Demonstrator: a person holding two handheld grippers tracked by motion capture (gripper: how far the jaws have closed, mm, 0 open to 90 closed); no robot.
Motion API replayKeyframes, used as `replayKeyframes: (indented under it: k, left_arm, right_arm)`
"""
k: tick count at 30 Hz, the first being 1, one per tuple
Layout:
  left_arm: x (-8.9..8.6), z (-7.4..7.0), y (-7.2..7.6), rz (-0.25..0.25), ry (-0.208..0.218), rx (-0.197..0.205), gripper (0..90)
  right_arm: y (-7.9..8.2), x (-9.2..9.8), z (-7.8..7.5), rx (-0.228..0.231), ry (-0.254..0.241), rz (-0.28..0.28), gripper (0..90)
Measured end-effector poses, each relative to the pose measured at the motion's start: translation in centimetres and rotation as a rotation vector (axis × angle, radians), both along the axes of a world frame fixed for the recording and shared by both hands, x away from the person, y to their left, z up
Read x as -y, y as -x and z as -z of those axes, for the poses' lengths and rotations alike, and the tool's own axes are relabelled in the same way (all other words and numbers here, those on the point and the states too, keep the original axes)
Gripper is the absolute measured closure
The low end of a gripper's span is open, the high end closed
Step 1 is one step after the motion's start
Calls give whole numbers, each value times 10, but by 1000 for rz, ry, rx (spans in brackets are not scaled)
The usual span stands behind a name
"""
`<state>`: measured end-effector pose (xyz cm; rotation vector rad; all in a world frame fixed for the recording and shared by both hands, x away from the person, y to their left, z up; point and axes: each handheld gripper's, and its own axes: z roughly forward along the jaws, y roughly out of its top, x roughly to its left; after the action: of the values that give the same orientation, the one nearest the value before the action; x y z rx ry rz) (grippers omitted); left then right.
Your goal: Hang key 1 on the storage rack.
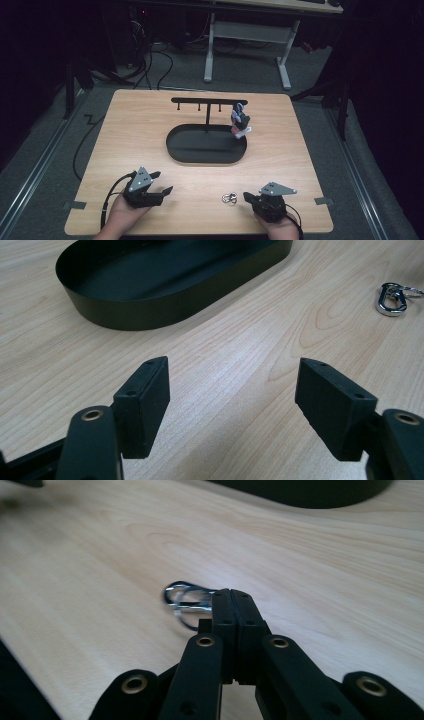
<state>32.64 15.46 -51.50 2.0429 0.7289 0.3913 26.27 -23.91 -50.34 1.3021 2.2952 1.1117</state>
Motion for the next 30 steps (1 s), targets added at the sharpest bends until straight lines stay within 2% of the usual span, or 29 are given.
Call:
replayKeyframes:
  k: [3, 5, 6, 8, 12, 21, 24, 27, 28, 29, 30]
  left_arm:
    - [1, -1, 1, 0, 1, 3, 308]
    - [2, -1, 1, 0, 1, 2, 308]
    - [2, -1, 1, 0, 0, 2, 308]
    - [2, -1, 2, 1, -4, 3, 308]
    - [2, 1, 0, 4, -9, -5, 308]
    - [1, 2, -1, 1, -8, -8, 309]
    - [2, 2, -1, 1, -10, -5, 310]
    - [3, 2, -1, 3, -17, -6, 310]
    - [3, 3, -1, 2, -18, -7, 310]
    - [3, 3, -2, 3, -20, -9, 310]
    - [3, 3, -2, 3, -20, -10, 310]
  right_arm:
    - [3, -19, 5, -29, -10, -83, 900]
    - [3, -32, 10, -45, 8, -130, 900]
    - [3, -45, 15, -65, 30, -156, 900]
    - [3, -47, 15, -62, 37, -161, 900]
    - [-2, -47, 16, -53, 57, -133, 900]
    - [-15, -23, 15, -19, 86, 4, 893]
    - [-20, -15, 15, -21, 66, 47, 887]
    - [-16, -22, 12, -2, 46, 24, 879]
    - [-12, -36, 10, 16, 53, -28, 872]
    - [-12, -36, 10, 16, 53, -28, 862]
    - [-11, -43, 10, 18, 61, -51, 855]
